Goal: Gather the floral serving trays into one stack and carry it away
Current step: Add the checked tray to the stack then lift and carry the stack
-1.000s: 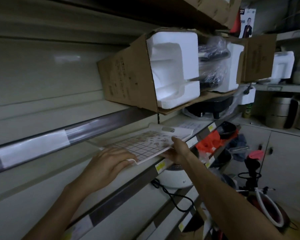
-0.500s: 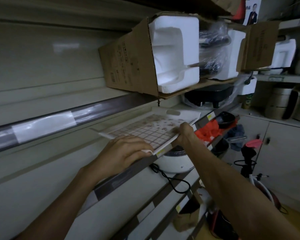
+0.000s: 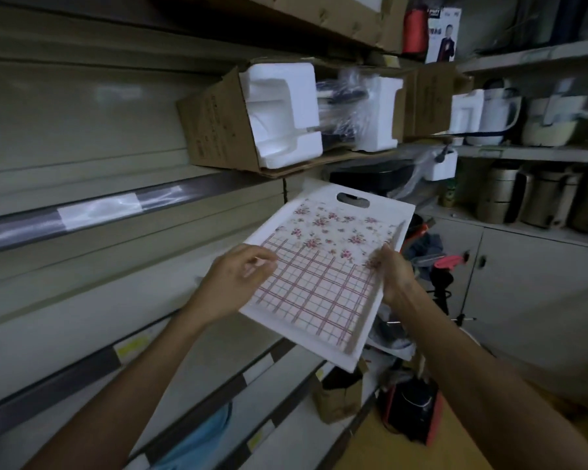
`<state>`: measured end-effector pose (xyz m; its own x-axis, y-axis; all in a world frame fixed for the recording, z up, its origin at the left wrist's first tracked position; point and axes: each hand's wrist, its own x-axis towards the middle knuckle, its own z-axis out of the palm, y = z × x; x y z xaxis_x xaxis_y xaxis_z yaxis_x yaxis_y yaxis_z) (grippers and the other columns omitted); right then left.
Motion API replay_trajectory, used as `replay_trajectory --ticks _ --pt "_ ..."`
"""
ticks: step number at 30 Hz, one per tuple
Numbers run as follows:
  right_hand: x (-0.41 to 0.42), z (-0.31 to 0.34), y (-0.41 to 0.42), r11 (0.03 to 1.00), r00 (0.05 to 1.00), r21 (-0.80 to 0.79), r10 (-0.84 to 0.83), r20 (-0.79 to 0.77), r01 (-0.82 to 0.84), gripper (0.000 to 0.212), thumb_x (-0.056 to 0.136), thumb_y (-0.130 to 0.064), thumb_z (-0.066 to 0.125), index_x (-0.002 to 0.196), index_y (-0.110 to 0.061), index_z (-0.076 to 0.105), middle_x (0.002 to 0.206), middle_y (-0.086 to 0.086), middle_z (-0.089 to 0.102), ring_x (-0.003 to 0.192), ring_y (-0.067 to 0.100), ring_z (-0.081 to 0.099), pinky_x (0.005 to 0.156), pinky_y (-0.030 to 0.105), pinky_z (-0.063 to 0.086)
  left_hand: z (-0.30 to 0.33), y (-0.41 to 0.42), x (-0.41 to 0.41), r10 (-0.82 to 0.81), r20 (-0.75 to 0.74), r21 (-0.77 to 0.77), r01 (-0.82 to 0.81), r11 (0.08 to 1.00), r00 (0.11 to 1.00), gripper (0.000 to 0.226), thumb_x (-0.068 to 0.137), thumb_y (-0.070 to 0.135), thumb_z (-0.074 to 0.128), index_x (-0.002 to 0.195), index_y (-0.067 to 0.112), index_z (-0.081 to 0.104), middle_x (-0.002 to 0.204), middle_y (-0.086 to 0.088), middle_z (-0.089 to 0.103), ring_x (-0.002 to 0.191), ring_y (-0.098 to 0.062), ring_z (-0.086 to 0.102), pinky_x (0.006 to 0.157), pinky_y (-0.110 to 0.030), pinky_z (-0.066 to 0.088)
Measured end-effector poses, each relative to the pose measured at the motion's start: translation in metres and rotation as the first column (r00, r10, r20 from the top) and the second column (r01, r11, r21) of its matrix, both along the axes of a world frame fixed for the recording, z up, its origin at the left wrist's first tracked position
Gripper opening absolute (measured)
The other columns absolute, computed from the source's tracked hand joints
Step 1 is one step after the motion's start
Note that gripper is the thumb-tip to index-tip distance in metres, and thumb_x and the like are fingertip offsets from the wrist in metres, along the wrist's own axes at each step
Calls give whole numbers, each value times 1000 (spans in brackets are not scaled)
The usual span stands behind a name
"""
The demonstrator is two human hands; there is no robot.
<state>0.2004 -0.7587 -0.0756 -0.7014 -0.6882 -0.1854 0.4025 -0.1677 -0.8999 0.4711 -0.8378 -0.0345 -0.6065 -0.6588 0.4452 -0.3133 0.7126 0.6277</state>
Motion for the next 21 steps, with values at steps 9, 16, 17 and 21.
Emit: replay_trajectory --ticks 9,16,17,21 --pt "16 -28 107 998 986 46 56 -154 -49 36 97 -34 49 93 1 57 87 12 59 79 28 59 82 50 56 -26 69 32 272 126 289 -298 910 954 38 97 39 51 123 12 57 118 1 64 108 -20 61 98 -35 45" --pt "58 -37 161 977 963 -21 205 -174 -212 40 100 -37 49 123 -7 59 107 12 72 90 29 72 71 40 60 -53 148 80 278 -14 436 -245 866 960 39 99 46 44 113 22 71 107 6 74 100 -10 68 95 -33 51" --pt "67 -36 165 969 956 -33 234 -179 -244 38 100 -37 49 123 -8 59 104 9 72 85 25 73 65 36 59 -55 157 89 309 -38 451 -259 854 950 41 98 48 44 115 22 71 108 6 74 101 -10 68 96 -33 51" --pt "104 -30 170 930 920 -77 341 -192 -360 37 99 -36 50 124 -9 58 110 12 72 91 26 74 74 44 61 -56 190 128 427 -81 440 -352 826 901 42 99 49 41 112 24 71 100 5 76 88 -11 72 79 -26 55"
